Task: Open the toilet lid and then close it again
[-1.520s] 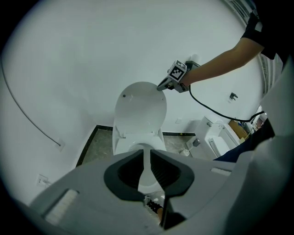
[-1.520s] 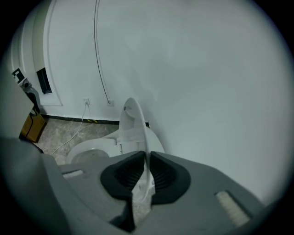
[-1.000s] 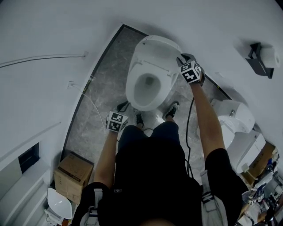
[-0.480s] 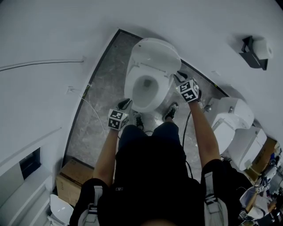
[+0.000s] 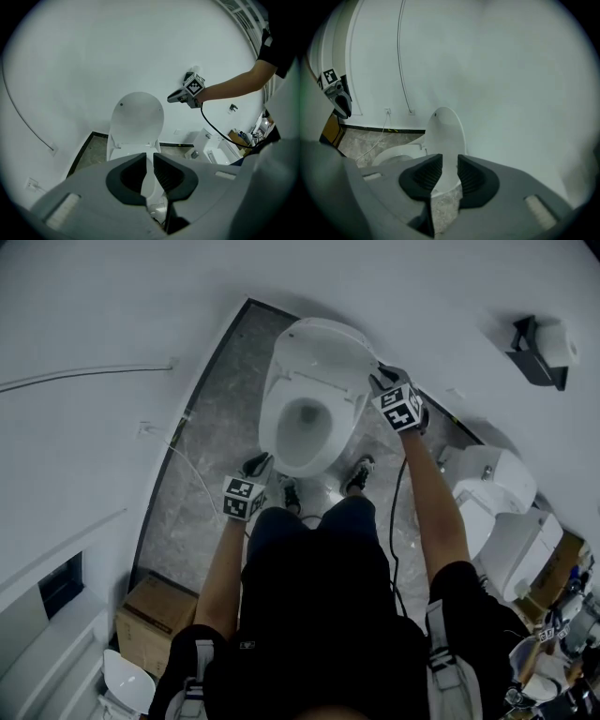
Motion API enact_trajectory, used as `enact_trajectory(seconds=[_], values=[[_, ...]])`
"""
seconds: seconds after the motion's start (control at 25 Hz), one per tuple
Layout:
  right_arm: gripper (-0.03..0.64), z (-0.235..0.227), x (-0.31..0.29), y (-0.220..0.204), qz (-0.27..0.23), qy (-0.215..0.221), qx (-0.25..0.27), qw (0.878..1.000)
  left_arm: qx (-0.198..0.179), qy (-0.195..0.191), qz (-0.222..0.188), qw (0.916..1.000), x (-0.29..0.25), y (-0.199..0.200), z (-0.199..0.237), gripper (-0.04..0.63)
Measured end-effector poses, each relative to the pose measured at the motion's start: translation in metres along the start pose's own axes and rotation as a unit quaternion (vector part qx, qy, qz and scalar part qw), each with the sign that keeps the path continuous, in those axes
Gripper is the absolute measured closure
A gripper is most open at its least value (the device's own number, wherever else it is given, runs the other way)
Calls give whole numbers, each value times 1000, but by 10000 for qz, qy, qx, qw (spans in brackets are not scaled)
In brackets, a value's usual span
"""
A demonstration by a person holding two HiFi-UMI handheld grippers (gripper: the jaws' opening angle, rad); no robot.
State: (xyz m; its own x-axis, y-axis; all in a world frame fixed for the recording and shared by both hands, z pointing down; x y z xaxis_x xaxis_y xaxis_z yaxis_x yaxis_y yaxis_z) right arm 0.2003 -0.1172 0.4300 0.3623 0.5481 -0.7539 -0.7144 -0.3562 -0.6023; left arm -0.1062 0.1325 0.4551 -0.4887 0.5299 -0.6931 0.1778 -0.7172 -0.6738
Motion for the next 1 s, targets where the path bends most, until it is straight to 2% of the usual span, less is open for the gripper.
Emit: enact_trajectory(seconds=[0.24, 0.56, 0.72, 0.88, 1.0], values=[[503, -23, -28, 14, 90, 120, 211, 9997, 246, 203, -65, 9995, 2, -2, 1, 540], [503, -29, -61, 17, 314, 223, 444, 9983, 533, 405, -91, 9977, 1, -10, 2, 540], [503, -30, -69, 14, 370, 154, 434, 9983, 581, 414, -15, 9975, 2, -15, 2, 540], [505, -31, -77, 13, 428, 301, 355, 9980, 587, 434, -12, 9973, 3, -18, 3, 540], [549, -31, -78, 11, 370, 355, 150, 9986, 659, 443, -42, 9968, 5, -18, 4, 540]])
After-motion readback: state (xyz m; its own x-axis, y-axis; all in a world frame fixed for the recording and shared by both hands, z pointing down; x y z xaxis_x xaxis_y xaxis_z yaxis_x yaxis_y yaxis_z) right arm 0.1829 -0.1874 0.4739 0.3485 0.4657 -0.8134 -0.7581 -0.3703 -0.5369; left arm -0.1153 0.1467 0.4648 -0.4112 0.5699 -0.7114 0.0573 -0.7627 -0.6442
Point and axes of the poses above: the fingertips, and each gripper's own axes: x backward along the fingers, z to its left, y out of its top, the point moved 8 cm from there along x, backward along the fingers, and after that the axes turned 2 degrees about -y, right-handed, at the moved point
